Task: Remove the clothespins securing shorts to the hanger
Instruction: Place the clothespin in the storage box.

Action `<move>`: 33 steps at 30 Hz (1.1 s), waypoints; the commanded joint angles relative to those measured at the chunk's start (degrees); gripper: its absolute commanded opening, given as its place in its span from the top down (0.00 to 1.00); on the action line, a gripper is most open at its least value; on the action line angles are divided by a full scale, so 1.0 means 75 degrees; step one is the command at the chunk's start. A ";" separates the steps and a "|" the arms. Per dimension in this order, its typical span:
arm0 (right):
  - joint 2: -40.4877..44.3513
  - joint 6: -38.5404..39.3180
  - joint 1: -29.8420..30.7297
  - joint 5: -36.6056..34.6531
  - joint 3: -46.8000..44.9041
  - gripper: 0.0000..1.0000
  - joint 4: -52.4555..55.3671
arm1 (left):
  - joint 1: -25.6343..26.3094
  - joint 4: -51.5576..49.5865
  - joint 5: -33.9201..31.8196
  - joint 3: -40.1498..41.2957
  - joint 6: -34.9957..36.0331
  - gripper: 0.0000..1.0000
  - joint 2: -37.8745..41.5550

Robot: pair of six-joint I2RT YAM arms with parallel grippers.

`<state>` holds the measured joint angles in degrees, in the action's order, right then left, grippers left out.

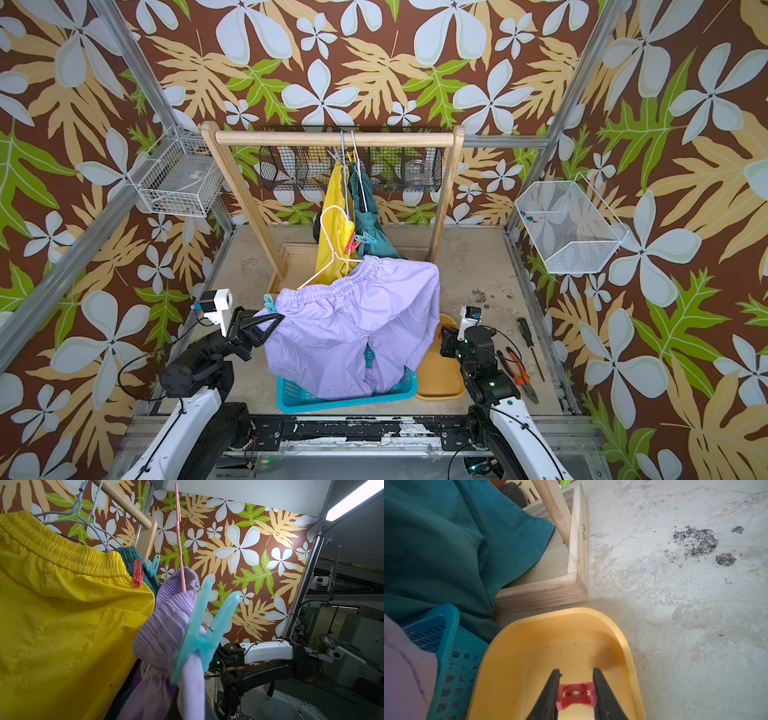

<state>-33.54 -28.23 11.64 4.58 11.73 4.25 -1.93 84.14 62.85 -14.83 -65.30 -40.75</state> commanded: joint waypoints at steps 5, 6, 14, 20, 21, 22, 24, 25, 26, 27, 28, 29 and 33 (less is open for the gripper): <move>0.0128 0.0014 0.0007 0.0156 0.0141 0.60 0.0004 | 0.0006 0.0113 -0.0177 0.0004 0.0080 1.00 0.0043; 0.0175 0.0003 0.0007 0.0173 0.0152 0.58 0.0039 | 0.0012 0.0113 -0.0174 -0.0003 0.0081 1.00 0.0045; 0.1354 0.0015 0.0007 0.0177 0.1054 0.57 0.0845 | 0.0006 0.0234 -0.0177 -0.0015 0.0000 1.00 0.0073; 0.1638 0.0353 0.0007 0.0655 0.2486 0.56 0.0943 | 0.0006 0.0278 -0.0183 -0.0103 -0.0025 1.00 0.0128; 0.1596 0.0462 0.0006 0.0830 0.2747 0.55 0.0857 | 0.0012 0.0273 -0.0182 -0.0136 -0.0013 1.00 0.0136; 0.1547 0.0557 0.0004 0.0994 0.3022 0.55 0.0772 | 0.0011 0.0266 -0.0200 -0.0183 0.0009 1.00 0.0141; 0.1466 0.0751 0.0001 0.1409 0.3471 0.57 0.0545 | 0.0009 0.0225 -0.0167 -0.0334 0.0068 1.00 0.0165; 0.1410 0.0834 0.0007 0.1722 0.3720 0.57 0.0382 | 0.0007 0.0228 -0.0134 -0.0432 0.0070 1.00 0.0185; 0.1363 0.0857 0.0007 0.1991 0.3917 0.57 0.0242 | 0.0007 0.0231 -0.0110 -0.0513 0.0070 1.00 0.0198; 0.1284 0.0849 0.0007 0.2269 0.4131 0.56 0.0077 | 0.0009 0.0231 -0.0055 -0.0620 0.0086 1.00 0.0203; 0.1209 0.0823 0.0007 0.2533 0.4349 0.56 -0.0064 | 0.0003 0.0201 -0.0031 -0.0717 0.0115 1.00 0.0204; 0.1134 0.0802 0.0007 0.2752 0.4525 0.56 -0.0167 | 0.0003 0.0145 -0.0025 -0.0789 0.0147 1.00 0.0202; 0.0852 0.0865 0.0007 0.3208 0.5255 0.55 -0.0524 | 0.0007 -0.0392 -0.0060 -0.1075 0.0542 1.00 0.0217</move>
<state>-26.26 -22.81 11.66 23.81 48.86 4.40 -1.93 82.59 63.31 -21.69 -64.01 -39.18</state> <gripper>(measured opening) 0.453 0.073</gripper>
